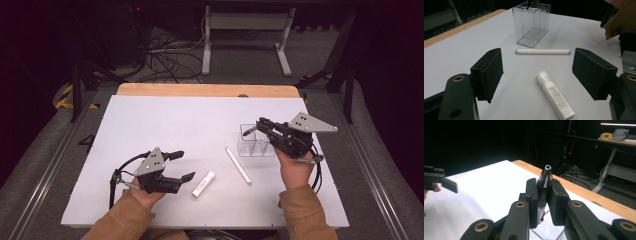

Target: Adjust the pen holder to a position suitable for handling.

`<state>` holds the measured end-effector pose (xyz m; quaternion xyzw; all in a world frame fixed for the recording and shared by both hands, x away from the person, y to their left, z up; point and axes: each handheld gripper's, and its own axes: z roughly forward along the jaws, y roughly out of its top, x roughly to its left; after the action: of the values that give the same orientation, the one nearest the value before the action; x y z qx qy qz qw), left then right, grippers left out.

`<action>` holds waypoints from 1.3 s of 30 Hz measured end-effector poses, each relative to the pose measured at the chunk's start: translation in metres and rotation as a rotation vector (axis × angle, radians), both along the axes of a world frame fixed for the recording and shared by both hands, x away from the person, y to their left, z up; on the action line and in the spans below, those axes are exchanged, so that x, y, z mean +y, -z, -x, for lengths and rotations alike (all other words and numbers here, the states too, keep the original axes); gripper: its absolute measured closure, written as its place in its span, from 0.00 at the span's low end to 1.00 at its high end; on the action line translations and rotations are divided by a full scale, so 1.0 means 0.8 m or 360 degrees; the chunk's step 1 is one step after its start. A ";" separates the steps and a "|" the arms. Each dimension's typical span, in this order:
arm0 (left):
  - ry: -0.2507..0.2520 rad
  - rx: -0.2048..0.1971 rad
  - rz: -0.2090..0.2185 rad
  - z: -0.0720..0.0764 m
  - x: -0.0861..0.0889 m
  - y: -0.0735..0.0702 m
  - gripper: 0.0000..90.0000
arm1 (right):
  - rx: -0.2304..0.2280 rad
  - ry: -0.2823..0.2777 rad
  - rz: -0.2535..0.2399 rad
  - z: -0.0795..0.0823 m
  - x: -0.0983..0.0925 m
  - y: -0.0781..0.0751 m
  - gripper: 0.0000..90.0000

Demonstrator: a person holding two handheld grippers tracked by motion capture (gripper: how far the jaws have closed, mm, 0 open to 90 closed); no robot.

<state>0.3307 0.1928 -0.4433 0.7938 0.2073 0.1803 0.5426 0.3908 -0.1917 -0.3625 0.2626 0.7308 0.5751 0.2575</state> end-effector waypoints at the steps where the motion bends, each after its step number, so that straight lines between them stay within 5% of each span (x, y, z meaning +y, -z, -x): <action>1: 0.0000 0.0000 0.0000 0.000 0.000 0.000 0.29 | 0.0000 0.0000 0.0000 0.000 0.000 0.000 0.88; 6: -0.0001 -0.0008 -0.0016 0.000 0.001 0.000 0.28 | 0.0025 0.0072 0.0045 -0.011 0.002 0.005 0.88; 23: -0.0015 -0.0001 -0.0018 -0.001 0.001 0.002 0.27 | 0.0094 0.0117 0.0105 -0.025 0.007 0.018 0.85; 29: -0.0022 -0.0004 -0.0018 -0.001 0.002 0.001 0.26 | 0.0072 0.0181 0.0043 -0.027 0.002 0.017 0.50; 39: -0.0079 -0.0001 0.0011 0.001 0.015 -0.004 0.20 | 0.0055 0.0161 0.0073 -0.005 -0.001 0.007 0.23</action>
<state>0.3303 0.2052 -0.4399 0.7865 0.2274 0.1933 0.5407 0.3950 -0.1922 -0.3677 0.3032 0.7339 0.5398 0.2795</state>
